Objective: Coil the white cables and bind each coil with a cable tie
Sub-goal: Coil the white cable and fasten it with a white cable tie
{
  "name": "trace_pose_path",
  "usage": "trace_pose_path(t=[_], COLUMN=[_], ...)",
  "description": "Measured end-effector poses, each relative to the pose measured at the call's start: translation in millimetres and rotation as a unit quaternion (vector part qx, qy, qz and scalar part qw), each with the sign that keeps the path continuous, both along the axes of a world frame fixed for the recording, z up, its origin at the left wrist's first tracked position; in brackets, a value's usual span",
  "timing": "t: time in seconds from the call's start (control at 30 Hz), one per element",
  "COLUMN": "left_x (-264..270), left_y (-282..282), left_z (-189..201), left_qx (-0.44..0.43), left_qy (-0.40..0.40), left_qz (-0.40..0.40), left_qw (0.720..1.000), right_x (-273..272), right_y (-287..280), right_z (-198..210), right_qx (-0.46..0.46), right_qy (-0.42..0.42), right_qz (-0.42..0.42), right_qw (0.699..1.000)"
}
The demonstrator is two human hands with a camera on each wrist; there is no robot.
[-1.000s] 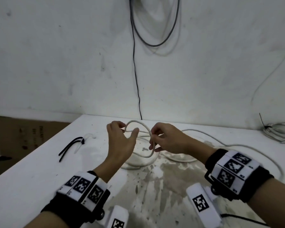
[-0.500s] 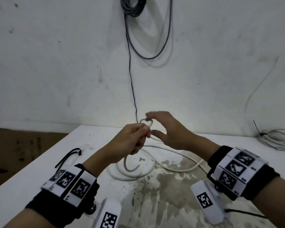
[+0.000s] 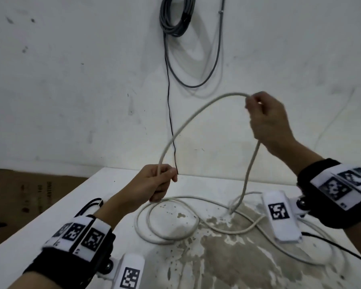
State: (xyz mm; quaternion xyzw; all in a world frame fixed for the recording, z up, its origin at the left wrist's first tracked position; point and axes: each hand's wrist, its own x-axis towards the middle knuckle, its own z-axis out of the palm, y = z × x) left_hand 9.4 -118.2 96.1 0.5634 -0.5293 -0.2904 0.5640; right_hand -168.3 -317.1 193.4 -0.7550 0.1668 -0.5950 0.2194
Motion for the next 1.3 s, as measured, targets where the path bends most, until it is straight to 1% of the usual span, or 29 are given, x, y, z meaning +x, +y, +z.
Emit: trace_pose_path(t=[0.03, 0.07, 0.1, 0.17, 0.23, 0.3, 0.33, 0.4, 0.43, 0.5, 0.6, 0.67, 0.73, 0.77, 0.83, 0.87, 0.93, 0.97, 1.0, 1.03, 1.07, 1.1, 1.13, 1.17, 1.2, 1.23, 1.27, 1.3], left_x=[1, 1, 0, -5, -11, -17, -19, -21, -22, -22, -30, -37, -42, -42, -39, -38, -38, -40, -42, -44, -46, -49, -51, -54, -55, -56, -56, -55], left_y=[1, 1, 1, -3, -11, -20, -25, -34, -38, -43, -49, -51, -48, -45, -37, -33, -27, -26, -26, -28, -31, -36, -41, -44, -47, -49, -51, -51], left_z=[-4, -7, -9, -7, 0, 7, 9, 8, 5, 0, -3, -3, -3, -1, 5, 12, 27, 36, 44, 51, 55, 58, 57, 53, 47, 40, 32, 26], left_qx=[0.009, 0.013, 0.013, -0.002, -0.033, -0.064, -0.071, -0.057, -0.043, -0.022, 0.009, 0.007, -0.001, 0.002, 0.003, -0.013, -0.092, -0.137, -0.176, -0.203, -0.219, -0.226, -0.228, -0.223, -0.210, -0.193, -0.169, -0.138], left_qy=[0.016, 0.035, 0.057, 0.090, 0.098, 0.083, 0.061, 0.003, -0.016, -0.014, 0.004, 0.036, 0.121, 0.168, 0.269, 0.321, 0.397, 0.412, 0.413, 0.401, 0.376, 0.331, 0.261, 0.165, 0.056, -0.053, -0.147, -0.210], left_qz=[-0.004, -0.005, -0.007, -0.014, -0.006, 0.035, 0.069, 0.140, 0.161, 0.175, 0.125, 0.090, 0.029, -0.002, -0.063, -0.097, -0.153, -0.163, -0.158, -0.139, -0.112, -0.073, -0.024, 0.028, 0.071, 0.098, 0.110, 0.116], left_qw=[1.000, 0.999, 0.998, 0.996, 0.995, 0.994, 0.993, 0.989, 0.986, 0.984, 0.992, 0.995, 0.992, 0.986, 0.961, 0.942, 0.900, 0.886, 0.880, 0.882, 0.893, 0.913, 0.938, 0.960, 0.973, 0.975, 0.968, 0.961], right_x=[-5, -10, -14, -18, -16, -13, -11, -9, -9, -7, -3, 1, 2, 1, -2, -3, -3, -3, -1, 0, 1, 3, 4, 6, 7, 8, 9, 9], right_y=[-7, -13, -16, -17, -13, -9, -7, -3, 0, 4, 8, 8, 7, 5, 0, -1, 0, 3, 8, 15, 23, 32, 42, 52, 59, 65, 68, 70], right_z=[3, 4, 3, -4, -12, -19, -22, -24, -23, -22, -20, -19, -19, -18, -20, -22, -30, -36, -44, -51, -57, -61, -64, -66, -65, -64, -62, -61], right_qx=[0.035, 0.052, 0.053, 0.023, -0.014, -0.029, -0.029, -0.017, -0.009, 0.006, 0.028, 0.050, 0.070, 0.072, 0.062, 0.048, 0.005, -0.018, -0.037, -0.047, -0.050, -0.048, -0.054, -0.065, -0.083, -0.096, -0.108, -0.112], right_qy=[-0.027, -0.030, -0.013, 0.033, 0.068, 0.086, 0.088, 0.085, 0.080, 0.070, 0.059, 0.043, 0.024, 0.018, 0.025, 0.045, 0.139, 0.204, 0.269, 0.329, 0.375, 0.413, 0.442, 0.466, 0.482, 0.492, 0.497, 0.500], right_qz=[-0.006, -0.013, -0.022, -0.039, -0.061, -0.065, -0.062, -0.050, -0.044, -0.031, -0.013, -0.002, -0.007, -0.018, -0.050, -0.063, -0.084, -0.085, -0.073, -0.046, -0.007, 0.033, 0.071, 0.100, 0.124, 0.137, 0.143, 0.143], right_qw=[0.999, 0.998, 0.998, 0.998, 0.996, 0.994, 0.994, 0.995, 0.996, 0.997, 0.998, 0.998, 0.997, 0.997, 0.997, 0.996, 0.987, 0.975, 0.960, 0.942, 0.926, 0.909, 0.892, 0.877, 0.864, 0.855, 0.849, 0.847])
